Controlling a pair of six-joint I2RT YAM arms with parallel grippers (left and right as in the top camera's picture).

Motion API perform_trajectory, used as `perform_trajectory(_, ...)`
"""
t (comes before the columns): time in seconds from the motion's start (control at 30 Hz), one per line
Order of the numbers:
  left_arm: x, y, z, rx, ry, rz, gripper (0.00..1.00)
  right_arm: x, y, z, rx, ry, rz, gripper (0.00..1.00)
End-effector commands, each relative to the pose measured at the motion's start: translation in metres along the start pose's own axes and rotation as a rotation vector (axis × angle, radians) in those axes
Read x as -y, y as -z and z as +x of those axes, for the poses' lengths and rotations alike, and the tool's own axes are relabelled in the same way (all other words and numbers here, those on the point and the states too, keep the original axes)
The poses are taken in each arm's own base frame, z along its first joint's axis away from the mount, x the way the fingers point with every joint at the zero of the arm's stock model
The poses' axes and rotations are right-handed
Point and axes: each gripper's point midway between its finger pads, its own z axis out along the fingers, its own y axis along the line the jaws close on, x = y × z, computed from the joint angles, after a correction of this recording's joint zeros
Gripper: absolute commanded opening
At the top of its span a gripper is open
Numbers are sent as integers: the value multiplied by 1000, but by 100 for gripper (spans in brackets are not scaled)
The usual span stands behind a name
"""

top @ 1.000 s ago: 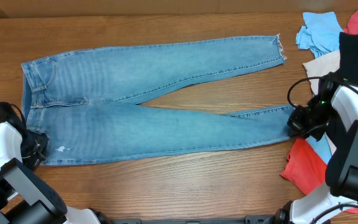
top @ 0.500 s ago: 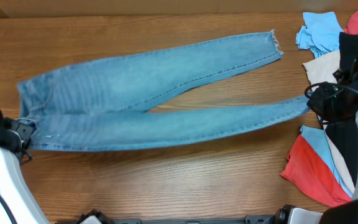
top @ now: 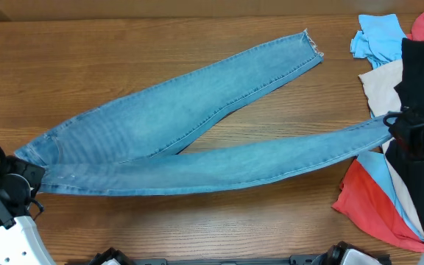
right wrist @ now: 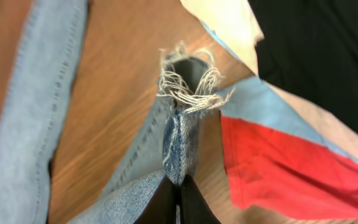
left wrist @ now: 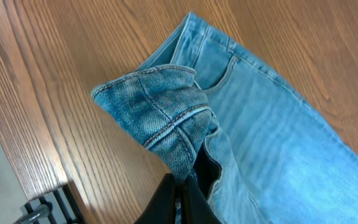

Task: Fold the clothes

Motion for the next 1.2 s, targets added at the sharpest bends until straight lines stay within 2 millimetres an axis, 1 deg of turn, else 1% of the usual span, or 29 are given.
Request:
perform_trajectory(0.0,-6,12,-17,83,5,-36,4,-10,12,-19,90,54,-11,4)
perform_trajectory(0.07,-8,8,-19,77,15,-58,4,-16,5,-24,92,77,-20,4)
perform_trajectory(0.13,-8,1,-20,63,24,-76,4,-23,-8,-28,77,93,-24,4)
perform_trajectory(0.17,-8,-6,-22,48,30,-93,4,-28,-19,-32,55,103,-23,4)
perform_trajectory(0.23,-5,-17,-24,28,30,-105,4,-33,-34,-36,22,113,-18,4)
perform_trajectory(0.33,2,-35,-33,19,29,-111,4,-47,-52,-47,-16,135,-16,4)
perform_trajectory(0.37,5,-41,-37,19,29,-111,4,-53,-57,-52,-22,148,-19,4)
perform_trajectory(0.4,10,-55,-44,18,29,-111,4,-69,-68,-65,-25,175,-21,4)
perform_trajectory(0.43,13,-62,-47,14,28,-112,4,-75,-72,-69,-27,187,-23,4)
perform_trajectory(0.53,18,-83,-50,-7,23,-124,4,-97,-87,-82,-27,241,-31,4)
perform_trajectory(0.63,25,-107,-53,-35,21,-120,4,-118,-102,-97,13,280,-27,4)
perform_trajectory(0.7,34,-121,-53,-56,22,-92,4,-129,-112,-105,41,298,-31,4)
perform_trajectory(0.8,46,-141,-59,-60,25,-54,4,-143,-132,-113,66,316,-46,4)
perform_trajectory(0.93,59,-156,-69,-33,26,-8,4,-149,-159,-118,69,322,-49,4)
perform_trajectory(1.07,67,-159,-78,-2,28,26,4,-152,-183,-123,75,322,-57,4)
perform_trajectory(1.17,75,-158,-80,14,17,44,4,-159,-191,-128,96,328,-77,4)
